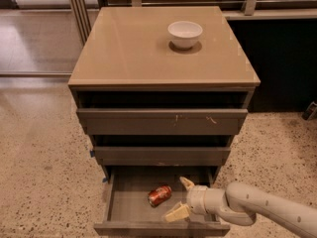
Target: Pick coke can from bottom drawer and place on counter
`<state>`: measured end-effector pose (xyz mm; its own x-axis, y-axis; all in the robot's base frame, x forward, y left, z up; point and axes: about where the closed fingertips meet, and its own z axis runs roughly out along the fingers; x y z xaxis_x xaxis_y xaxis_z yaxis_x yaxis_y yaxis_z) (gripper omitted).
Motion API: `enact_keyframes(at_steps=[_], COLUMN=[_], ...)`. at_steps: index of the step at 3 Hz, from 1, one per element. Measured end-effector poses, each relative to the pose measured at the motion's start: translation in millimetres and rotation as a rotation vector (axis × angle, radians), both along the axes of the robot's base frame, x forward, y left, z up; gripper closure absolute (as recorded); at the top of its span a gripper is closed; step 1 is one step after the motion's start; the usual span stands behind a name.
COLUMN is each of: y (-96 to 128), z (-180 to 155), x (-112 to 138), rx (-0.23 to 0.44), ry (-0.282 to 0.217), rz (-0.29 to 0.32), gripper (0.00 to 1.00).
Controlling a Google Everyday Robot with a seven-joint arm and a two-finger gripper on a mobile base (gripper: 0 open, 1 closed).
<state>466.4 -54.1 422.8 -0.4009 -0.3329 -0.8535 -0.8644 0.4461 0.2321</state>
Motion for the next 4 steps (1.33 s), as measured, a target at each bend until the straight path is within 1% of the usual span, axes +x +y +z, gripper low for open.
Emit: enact_keyframes(at_steps=[1,2,3,4], y=[-0.6,-2.1,-1.6,0.9], z=[-40.5,-77.6,-78.7,-71.8], x=[22.0,45.8,49.6,33.0], rx=[0.006,0.004,0.001,0.024], ry=[0.061,0.138,0.135,0.087], rz=[-0.014,-0.032,-0.032,0.03], gripper=[0.0,0.0,0.0,0.0])
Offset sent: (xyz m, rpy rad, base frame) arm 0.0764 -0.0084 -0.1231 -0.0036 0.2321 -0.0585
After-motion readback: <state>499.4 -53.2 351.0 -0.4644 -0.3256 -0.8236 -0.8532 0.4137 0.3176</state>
